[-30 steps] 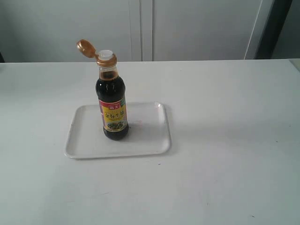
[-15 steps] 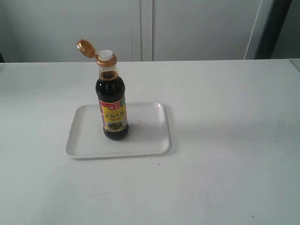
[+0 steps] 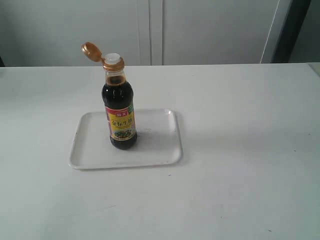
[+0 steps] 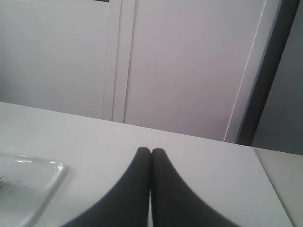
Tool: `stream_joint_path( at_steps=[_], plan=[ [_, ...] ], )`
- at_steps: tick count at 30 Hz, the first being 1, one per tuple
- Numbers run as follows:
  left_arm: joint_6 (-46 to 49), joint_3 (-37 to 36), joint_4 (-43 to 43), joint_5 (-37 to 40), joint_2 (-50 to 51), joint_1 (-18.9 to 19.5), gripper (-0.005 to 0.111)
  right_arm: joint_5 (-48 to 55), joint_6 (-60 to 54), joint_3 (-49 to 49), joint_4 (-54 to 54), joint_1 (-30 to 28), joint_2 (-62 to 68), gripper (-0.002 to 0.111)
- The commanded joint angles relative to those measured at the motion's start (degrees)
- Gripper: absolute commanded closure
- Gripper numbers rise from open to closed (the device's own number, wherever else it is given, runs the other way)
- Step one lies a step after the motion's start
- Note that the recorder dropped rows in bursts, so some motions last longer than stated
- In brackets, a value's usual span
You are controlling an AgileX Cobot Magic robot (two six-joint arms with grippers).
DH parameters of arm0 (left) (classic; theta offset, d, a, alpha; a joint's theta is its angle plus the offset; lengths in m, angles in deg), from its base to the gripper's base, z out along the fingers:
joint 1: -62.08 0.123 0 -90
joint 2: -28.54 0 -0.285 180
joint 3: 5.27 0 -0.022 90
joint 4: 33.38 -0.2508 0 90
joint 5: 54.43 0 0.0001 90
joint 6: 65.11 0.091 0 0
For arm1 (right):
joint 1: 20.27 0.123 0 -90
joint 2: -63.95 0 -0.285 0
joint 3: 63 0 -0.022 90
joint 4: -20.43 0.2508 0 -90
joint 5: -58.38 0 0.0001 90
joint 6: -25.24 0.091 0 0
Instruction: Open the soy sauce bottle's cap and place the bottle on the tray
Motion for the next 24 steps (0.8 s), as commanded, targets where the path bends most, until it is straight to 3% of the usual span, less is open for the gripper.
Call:
stream_joint_path(
  at_steps=[1,24],
  plan=[
    [1.15,-0.33,0.65,0.17,-0.36,0.11,0.107,0.01,-0.28,0.23,0.16,-0.12,-0.41,0.108],
    [-4.46,-16.03,1.04,-9.11,-0.36,0.11,0.107,0.0,-0.28,0.23,0.16,-0.12,-0.41,0.108]
  ],
)
